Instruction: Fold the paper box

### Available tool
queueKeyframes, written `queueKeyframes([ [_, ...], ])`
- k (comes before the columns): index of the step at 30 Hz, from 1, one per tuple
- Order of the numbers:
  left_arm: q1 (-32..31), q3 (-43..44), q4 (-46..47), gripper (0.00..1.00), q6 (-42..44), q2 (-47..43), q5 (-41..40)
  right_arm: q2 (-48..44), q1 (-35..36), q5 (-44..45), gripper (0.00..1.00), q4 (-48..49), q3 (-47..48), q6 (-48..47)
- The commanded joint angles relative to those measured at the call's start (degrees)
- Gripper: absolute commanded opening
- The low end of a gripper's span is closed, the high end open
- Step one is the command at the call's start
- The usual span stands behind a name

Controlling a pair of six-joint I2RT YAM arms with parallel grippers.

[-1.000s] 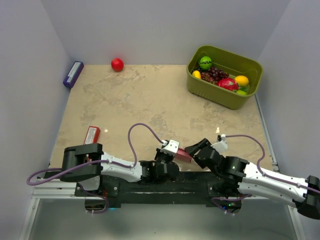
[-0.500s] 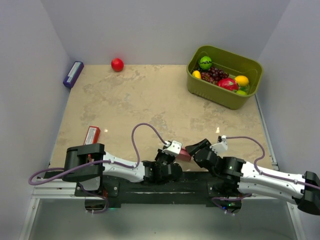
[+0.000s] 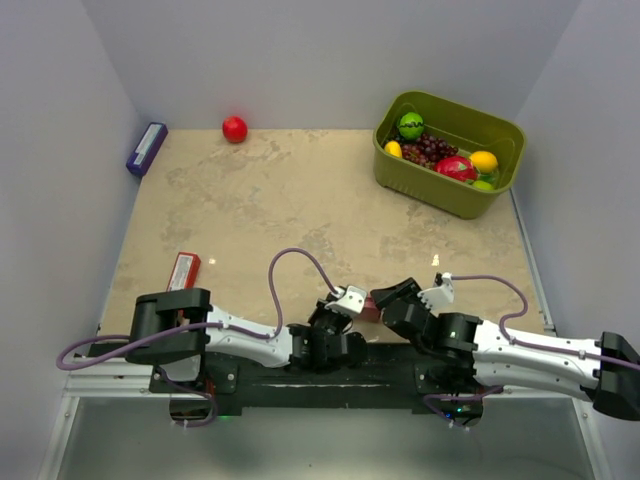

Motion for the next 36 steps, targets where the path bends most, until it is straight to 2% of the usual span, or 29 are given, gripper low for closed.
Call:
queueKeyframes([
  [1, -2.9, -2.3, -8.7, 0.09, -5.0, 3.2, 18.0, 3.2, 0.7, -2.8, 0.08, -1.1, -1.4, 2.9],
  [9, -3.0, -2.1, -10.6, 0.20, -6.3, 0.7, 17.3, 5.7, 1.2, -2.5, 0.08, -0.7, -0.6, 3.0],
  [13, -3.2, -2.3, -10.9, 0.22, -6.3, 0.1, 17.2, 6.8, 1.3, -2.0, 0.08, -0.9, 0.1, 3.3],
  [19, -3.2, -3.2, -8.9, 0.18, -6.3, 0.5, 18.1, 8.2, 1.8, -0.9, 0.08, -0.7, 0.0, 4.4],
  [31, -3.4, -5.2, -4.6, 0.18, -5.7, 0.1, 20.5, 11.4, 2.3, -1.3, 0.00, 2.3, -1.3, 5.5],
  [34, -3.3, -5.9, -3.7, 0.14, -5.8, 0.4, 20.6, 11.8, 2.5, -1.4, 0.00, 2.8, -1.1, 5.2],
  [36, -3.3, -6.3, -3.3, 0.06, -5.8, 0.5, 20.5, 11.9, 2.5, -1.5, 0.00, 3.2, -1.0, 4.5],
])
